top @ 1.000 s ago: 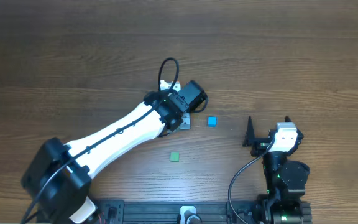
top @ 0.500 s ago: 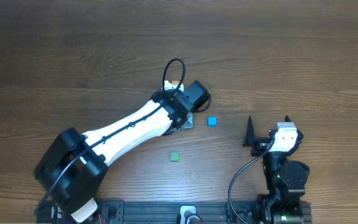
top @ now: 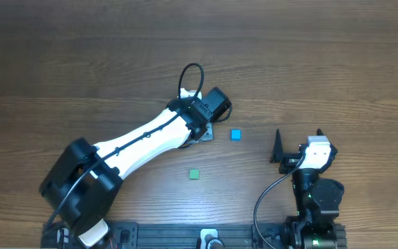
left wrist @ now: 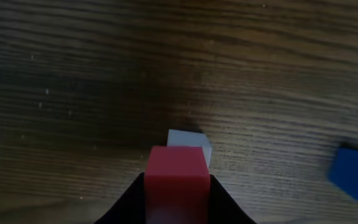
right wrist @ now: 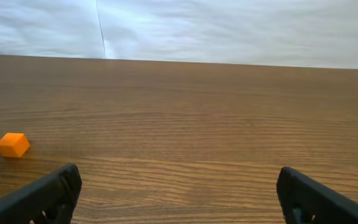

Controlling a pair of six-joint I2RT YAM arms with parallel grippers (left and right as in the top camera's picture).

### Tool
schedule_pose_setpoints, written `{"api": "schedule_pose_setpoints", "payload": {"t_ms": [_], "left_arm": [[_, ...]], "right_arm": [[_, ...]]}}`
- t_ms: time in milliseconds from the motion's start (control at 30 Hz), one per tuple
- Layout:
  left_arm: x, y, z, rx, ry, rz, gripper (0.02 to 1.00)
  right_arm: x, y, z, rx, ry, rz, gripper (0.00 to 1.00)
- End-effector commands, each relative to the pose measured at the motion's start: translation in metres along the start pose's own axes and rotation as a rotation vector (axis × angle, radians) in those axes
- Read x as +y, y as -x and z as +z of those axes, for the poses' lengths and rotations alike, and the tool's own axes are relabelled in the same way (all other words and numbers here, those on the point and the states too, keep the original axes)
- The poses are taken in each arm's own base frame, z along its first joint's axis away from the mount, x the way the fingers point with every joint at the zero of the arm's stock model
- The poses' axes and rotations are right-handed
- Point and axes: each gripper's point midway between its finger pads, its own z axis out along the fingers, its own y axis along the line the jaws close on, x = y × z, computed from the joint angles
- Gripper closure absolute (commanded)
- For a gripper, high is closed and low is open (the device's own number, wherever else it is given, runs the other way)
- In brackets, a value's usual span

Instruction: Stack Cubes

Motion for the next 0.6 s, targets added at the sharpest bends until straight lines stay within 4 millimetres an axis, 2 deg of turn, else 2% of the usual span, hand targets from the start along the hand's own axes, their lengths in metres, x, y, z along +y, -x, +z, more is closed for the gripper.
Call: {"api": "schedule_pose_setpoints", "payload": {"t_ms": [33,600], "left_arm": [[-0.004,0.006,0.005,-0.015,0.000,0.006,0.980],[-0.009,0.003,0.017,0.005,-0.005,0.009,0.980]], "right_arm": [[0.001,-0.002,0.000,0.000,0.005,-0.003,0.007],[0.001,-0.002,0.000,0.000,0.005,-0.003,0.007]]}}
